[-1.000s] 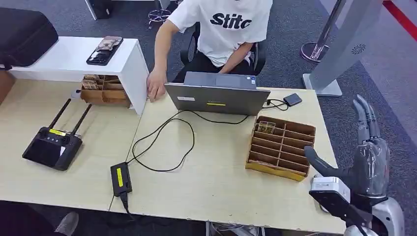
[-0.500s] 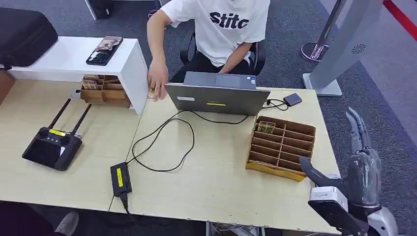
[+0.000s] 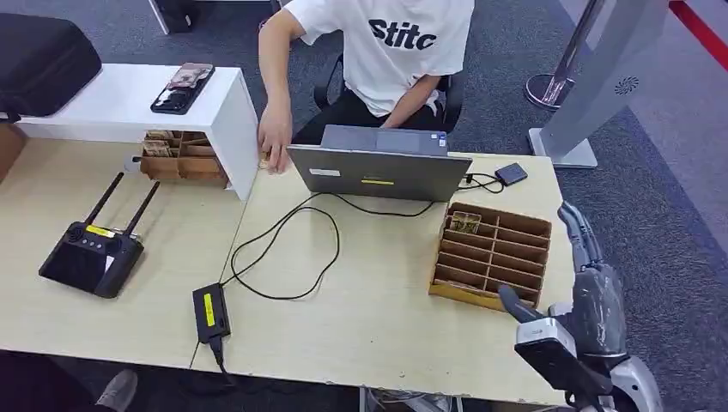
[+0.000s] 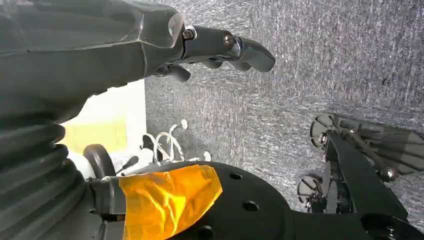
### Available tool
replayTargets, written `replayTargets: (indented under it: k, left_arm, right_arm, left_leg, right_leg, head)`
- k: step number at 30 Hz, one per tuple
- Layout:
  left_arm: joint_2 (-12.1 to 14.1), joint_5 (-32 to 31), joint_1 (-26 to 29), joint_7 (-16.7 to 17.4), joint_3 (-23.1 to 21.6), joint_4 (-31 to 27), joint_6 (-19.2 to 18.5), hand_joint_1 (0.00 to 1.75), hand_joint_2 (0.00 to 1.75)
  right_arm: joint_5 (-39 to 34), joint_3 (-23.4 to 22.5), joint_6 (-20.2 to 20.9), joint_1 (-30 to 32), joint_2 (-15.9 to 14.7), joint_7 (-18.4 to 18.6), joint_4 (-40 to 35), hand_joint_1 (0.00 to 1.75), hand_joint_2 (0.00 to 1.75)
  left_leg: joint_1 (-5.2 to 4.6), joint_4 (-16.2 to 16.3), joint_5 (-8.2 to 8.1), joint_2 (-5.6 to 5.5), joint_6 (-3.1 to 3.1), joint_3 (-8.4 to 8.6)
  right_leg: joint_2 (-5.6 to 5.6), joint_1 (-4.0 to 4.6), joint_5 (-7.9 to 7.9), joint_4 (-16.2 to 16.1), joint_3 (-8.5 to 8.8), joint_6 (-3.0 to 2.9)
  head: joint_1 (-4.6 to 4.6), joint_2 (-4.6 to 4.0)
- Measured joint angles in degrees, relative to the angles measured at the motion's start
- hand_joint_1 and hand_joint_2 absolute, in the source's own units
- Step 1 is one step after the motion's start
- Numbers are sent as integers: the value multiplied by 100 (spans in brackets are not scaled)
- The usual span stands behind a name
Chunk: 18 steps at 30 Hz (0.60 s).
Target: Pass the card to the sensor for recognition and then transmit it.
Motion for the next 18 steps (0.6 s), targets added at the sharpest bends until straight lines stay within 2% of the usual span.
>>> replayTargets:
  k: [18]
  left_arm:
    - [39, 0, -1, 17, -162, 0, -50, 0, 175]
  right_arm:
    - [-2, 394, 61, -28, 72, 90, 752, 0, 175]
  left_leg:
    - [0, 0, 0, 0, 0, 0]
  right_leg:
    - [0, 0, 0, 0, 0, 0]
  head:
    - [-2, 0]
